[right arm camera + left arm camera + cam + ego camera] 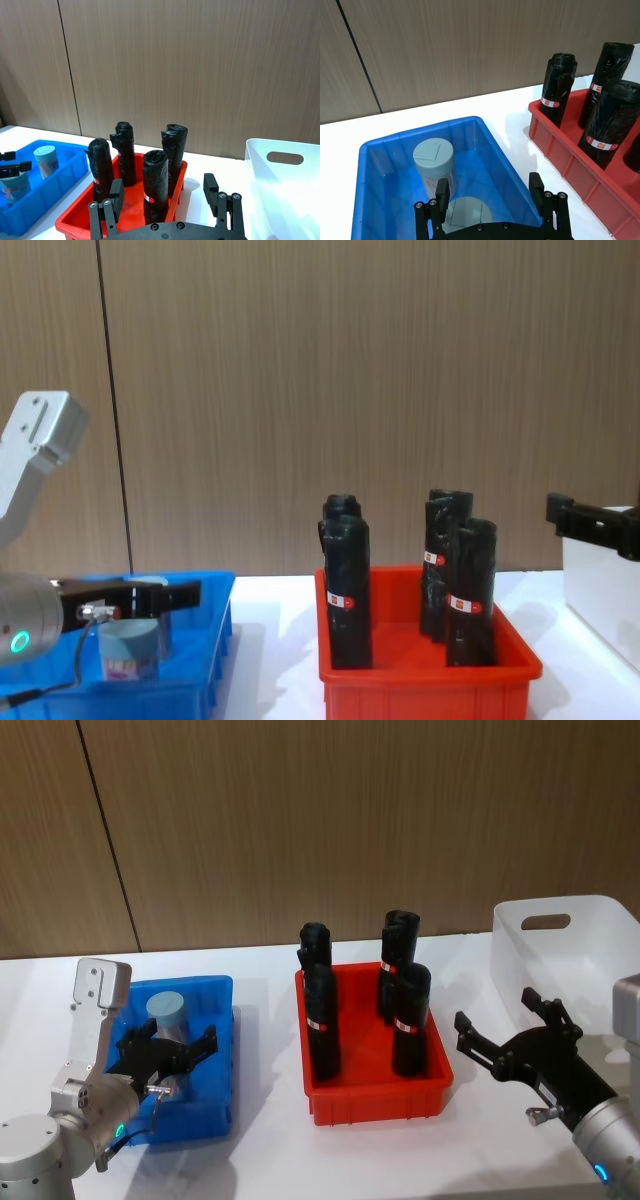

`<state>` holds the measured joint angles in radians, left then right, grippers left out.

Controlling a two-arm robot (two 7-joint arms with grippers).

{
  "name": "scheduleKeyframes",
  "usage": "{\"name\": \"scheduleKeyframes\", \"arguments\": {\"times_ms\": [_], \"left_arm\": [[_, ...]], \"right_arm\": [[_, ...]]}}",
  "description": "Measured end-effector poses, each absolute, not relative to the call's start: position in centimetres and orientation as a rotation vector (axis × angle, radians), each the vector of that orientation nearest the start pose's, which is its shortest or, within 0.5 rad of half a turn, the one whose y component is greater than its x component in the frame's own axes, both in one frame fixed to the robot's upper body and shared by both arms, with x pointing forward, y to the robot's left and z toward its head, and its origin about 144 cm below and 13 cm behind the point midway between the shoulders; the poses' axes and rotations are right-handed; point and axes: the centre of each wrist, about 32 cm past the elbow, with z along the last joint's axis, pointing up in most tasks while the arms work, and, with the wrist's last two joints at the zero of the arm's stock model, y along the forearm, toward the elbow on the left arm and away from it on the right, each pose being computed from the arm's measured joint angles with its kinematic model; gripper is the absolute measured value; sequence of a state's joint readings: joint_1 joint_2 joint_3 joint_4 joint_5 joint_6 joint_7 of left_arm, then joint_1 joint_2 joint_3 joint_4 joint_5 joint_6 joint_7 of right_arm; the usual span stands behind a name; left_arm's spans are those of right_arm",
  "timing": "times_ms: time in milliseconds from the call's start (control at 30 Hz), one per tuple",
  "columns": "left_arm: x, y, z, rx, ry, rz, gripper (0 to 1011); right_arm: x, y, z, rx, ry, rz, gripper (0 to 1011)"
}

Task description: Pick the cotton swabs from the blue box and place them into the white box.

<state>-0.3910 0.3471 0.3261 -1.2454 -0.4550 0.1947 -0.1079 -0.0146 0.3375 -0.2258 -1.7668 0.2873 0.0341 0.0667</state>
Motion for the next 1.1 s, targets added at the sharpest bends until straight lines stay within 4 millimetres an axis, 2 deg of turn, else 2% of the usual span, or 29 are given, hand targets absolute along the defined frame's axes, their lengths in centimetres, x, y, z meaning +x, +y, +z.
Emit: {"name": "scheduleKeyframes", "arguments": {"times_ms": [1100], "left_arm": [[55.0,28.2,115.5,0.237,0.237,1.33,1004]], "right_arm": [[44.3,-23.7,118.9,0.026,-0.075,-1.23,1002]]}}
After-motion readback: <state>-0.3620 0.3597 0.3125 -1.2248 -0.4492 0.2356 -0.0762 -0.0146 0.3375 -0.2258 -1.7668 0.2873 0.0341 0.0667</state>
